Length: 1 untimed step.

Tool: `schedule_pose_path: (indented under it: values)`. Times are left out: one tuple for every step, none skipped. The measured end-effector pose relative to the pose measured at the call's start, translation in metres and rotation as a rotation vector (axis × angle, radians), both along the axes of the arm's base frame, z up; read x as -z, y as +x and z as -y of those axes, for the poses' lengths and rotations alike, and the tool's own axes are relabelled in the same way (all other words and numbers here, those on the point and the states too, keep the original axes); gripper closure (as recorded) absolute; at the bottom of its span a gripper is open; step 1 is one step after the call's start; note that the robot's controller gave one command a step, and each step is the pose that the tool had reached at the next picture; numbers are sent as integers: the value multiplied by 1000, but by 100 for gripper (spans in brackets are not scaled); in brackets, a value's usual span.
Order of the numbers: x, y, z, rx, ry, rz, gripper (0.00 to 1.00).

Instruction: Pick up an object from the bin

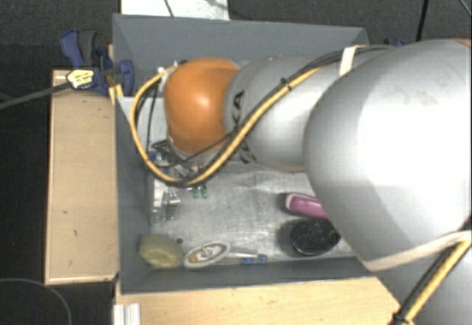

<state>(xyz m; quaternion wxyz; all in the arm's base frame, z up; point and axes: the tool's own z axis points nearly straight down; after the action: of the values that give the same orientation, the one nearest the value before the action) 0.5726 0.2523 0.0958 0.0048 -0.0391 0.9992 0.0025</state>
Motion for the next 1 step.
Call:
schedule_pose_path:
  values:
    - [1,-1,0,1,-1,-5,100]
